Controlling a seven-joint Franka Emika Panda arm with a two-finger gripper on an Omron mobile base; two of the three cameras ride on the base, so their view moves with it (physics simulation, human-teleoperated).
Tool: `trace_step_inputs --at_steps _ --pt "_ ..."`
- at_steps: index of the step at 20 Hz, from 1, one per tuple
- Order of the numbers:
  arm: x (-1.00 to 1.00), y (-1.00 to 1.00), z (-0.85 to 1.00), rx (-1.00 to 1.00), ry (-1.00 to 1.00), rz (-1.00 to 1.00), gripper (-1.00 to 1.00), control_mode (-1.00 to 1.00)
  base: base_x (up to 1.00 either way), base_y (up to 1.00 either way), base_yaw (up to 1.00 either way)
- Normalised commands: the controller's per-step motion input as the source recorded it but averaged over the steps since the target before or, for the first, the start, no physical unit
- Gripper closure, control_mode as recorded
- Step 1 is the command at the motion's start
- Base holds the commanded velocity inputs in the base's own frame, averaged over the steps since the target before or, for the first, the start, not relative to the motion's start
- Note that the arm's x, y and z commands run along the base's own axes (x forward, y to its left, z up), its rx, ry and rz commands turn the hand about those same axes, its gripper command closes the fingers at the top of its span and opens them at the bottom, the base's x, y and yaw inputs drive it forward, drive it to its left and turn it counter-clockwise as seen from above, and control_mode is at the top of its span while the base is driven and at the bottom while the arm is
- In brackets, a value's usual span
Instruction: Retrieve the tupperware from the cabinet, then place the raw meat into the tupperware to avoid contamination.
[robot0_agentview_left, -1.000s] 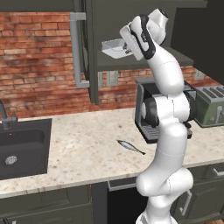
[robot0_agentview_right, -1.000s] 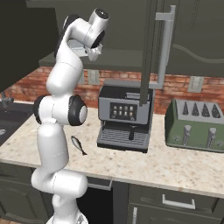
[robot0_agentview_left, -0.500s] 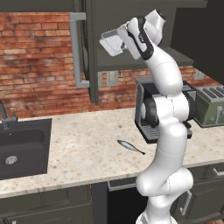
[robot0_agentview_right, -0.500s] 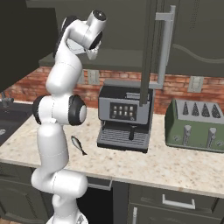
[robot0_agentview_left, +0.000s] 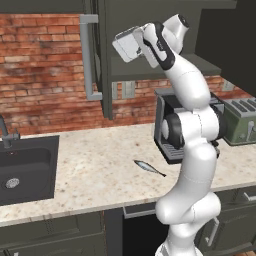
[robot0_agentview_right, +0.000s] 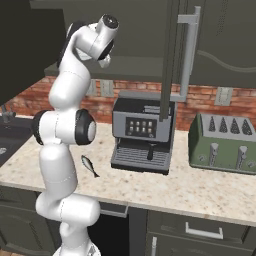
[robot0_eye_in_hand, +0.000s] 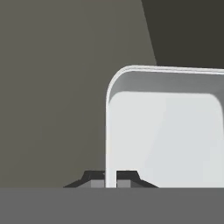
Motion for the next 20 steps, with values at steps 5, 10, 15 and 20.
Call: trace_step_inputs --at_steps 5,10,15,20 --pt "-0.01 0.00 0.00 0.00 -0.02 0.00 1.00 -1.00 0.00 0.00 0.00" --pt "-0.23 -0.04 0.07 0.04 0.00 -0.11 1.00 -1.00 0.00 0.00 0.00" --pt "-0.51 -0.02 0.01 0.04 -0.05 -0.12 1.00 -1.00 0.00 0.00 0.00" --pt "-0.65 0.00 0.01 0.03 -0.06 -0.12 1.00 -1.00 0.00 0.00 0.00"
